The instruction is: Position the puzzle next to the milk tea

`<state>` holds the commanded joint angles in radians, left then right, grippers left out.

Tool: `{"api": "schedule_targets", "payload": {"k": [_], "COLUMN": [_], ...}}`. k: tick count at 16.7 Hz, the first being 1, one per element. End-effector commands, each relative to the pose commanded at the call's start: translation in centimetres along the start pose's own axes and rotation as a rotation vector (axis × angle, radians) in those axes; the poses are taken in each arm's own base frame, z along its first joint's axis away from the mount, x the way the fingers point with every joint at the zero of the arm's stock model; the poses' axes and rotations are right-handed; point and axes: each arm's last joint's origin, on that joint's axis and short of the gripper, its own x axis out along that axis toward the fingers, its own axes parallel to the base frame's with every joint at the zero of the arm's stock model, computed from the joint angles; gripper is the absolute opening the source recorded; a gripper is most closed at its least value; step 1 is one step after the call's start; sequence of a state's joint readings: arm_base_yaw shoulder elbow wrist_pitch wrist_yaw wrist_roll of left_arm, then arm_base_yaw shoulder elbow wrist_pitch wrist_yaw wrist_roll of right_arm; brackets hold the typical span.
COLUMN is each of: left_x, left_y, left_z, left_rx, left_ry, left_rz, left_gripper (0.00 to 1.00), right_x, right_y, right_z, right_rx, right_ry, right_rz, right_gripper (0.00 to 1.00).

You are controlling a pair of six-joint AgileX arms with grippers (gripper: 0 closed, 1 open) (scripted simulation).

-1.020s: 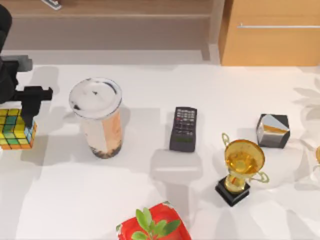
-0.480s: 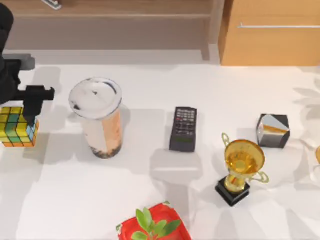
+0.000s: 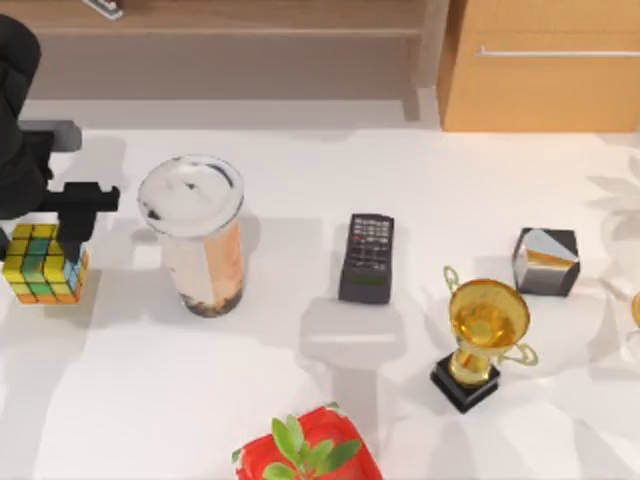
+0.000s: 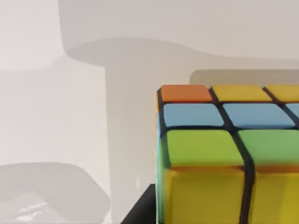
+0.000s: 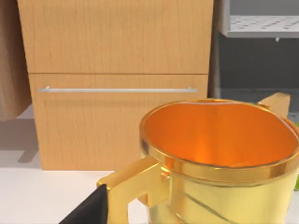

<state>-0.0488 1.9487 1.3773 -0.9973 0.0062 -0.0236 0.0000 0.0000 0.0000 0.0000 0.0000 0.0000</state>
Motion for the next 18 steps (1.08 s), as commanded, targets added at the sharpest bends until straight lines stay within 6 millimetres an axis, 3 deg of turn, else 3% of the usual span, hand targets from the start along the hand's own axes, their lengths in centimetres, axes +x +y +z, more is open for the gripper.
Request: {"api": "schedule_targets", "payload": {"k": [1,14,18], "left_x": [0.0,0.0,0.0], "left_y": [0.0,0.0,0.0], "left_z": [0.0,0.0,0.0], "left_rx": [0.0,0.0,0.0], "left_ry": [0.0,0.0,0.0], "left_rz": [0.0,0.0,0.0], "left_gripper": [0.0,0.98,1.0], "right_x": [0.0,0.0,0.0], "right_y": [0.0,0.0,0.0], "right_z": [0.0,0.0,0.0], "right_rx": [0.0,0.0,0.0], "right_ry": [0.0,0.0,0.0], "right_rz": [0.0,0.0,0.0], "right_gripper": [1.0,1.0,1.0]}}
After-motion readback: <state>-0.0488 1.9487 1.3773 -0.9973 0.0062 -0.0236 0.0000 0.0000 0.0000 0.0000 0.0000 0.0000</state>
